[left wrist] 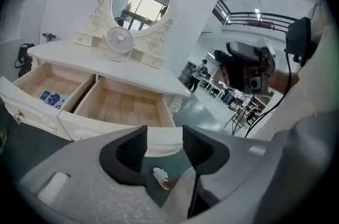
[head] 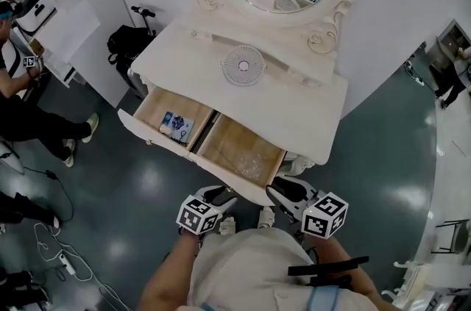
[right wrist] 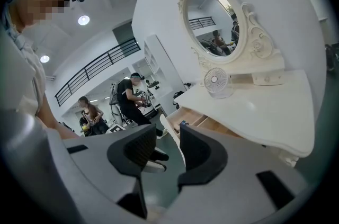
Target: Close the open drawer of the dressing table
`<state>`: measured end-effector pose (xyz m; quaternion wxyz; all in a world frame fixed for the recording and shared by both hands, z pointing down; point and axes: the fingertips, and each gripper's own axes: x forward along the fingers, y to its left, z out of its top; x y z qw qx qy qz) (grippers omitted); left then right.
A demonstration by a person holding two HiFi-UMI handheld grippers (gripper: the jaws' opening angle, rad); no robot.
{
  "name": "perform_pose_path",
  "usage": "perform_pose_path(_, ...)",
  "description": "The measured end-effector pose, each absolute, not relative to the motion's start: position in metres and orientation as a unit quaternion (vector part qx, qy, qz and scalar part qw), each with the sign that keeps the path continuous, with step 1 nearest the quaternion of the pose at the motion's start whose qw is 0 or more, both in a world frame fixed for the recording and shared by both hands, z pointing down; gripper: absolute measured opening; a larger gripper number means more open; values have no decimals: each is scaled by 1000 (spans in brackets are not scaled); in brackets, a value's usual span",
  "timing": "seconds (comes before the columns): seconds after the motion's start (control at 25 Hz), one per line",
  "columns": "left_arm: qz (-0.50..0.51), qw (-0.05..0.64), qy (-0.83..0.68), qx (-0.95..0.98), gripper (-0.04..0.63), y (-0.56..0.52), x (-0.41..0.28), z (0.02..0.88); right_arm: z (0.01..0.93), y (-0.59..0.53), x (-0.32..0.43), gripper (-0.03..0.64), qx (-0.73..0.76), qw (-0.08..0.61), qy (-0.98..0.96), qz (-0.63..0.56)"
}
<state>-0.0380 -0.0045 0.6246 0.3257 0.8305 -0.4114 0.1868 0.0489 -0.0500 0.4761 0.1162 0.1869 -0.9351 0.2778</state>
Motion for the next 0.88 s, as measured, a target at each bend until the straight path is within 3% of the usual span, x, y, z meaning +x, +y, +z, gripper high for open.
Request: perform_pose_path(0.88, 292, 376, -386, 790, 193, -9, -45, 716, 491, -48, 60, 138, 226, 123, -921, 294)
